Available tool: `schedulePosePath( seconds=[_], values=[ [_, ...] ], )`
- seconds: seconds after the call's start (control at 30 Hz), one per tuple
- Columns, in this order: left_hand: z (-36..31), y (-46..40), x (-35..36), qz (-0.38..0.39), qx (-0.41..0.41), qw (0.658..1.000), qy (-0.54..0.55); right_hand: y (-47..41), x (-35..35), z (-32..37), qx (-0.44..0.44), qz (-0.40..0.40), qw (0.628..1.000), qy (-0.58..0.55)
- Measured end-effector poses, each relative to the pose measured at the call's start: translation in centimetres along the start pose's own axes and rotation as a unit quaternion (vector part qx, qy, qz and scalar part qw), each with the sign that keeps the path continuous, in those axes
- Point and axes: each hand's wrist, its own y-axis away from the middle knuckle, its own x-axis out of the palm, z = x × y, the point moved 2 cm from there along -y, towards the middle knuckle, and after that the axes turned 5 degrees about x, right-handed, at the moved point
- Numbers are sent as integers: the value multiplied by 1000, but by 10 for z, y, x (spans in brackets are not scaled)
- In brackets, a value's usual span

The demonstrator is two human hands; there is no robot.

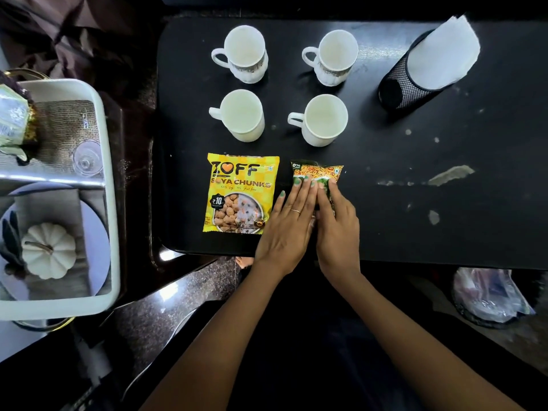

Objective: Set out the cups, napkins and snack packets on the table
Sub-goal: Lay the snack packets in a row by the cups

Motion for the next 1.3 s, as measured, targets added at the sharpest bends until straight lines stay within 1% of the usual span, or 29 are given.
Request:
schedulePosePath(
  seconds=[0.07,0.1,0.2,0.33,0.4,0.5,0.6,0.67,0.77,0.87,0.97,1.07,1.17,1.23,1.3],
  values=[
    [-1,0,0,-1,3,1000,-6,0,-1,-1,40,16,998,-35],
    [-2,0,0,-2,5,1000,-4,-1,-2,0,45,17,998,-33],
    [-2,-1,-5,-18,16,1000,7,-1,-6,-2,32,4,999,4],
    [-1,2,-16,-48,18,998,39,-1,-17,4,33,-21,999,-15],
    [2,5,-23,-78,17,995,55,-1,-19,13,24,-30,999,-25],
    [9,9,-32,-130,-9,989,76,-3,-19,31,1,-29,999,-42],
    [21,15,-43,-173,-37,979,103,-9,-14,62,-24,-17,997,-75],
    [29,20,-53,-203,-40,971,117,-13,-11,87,-44,-9,994,-98],
    [50,35,-76,-294,-62,944,133,-20,-4,131,-87,8,990,-115],
    [78,53,-102,-393,-113,896,171,-27,8,173,-129,19,982,-134],
    [112,74,-127,-453,-163,855,194,-30,26,217,-175,32,972,-153],
    [147,92,-149,-481,-229,822,202,-35,48,258,-207,69,963,-157],
    [183,107,-165,-512,-282,787,196,-44,69,297,-209,119,955,-175],
    [206,115,-176,-521,-306,775,186,-53,83,323,-177,159,951,-196],
    [226,120,-183,-509,-328,776,174,-66,94,346,-125,189,946,-230]
  ],
)
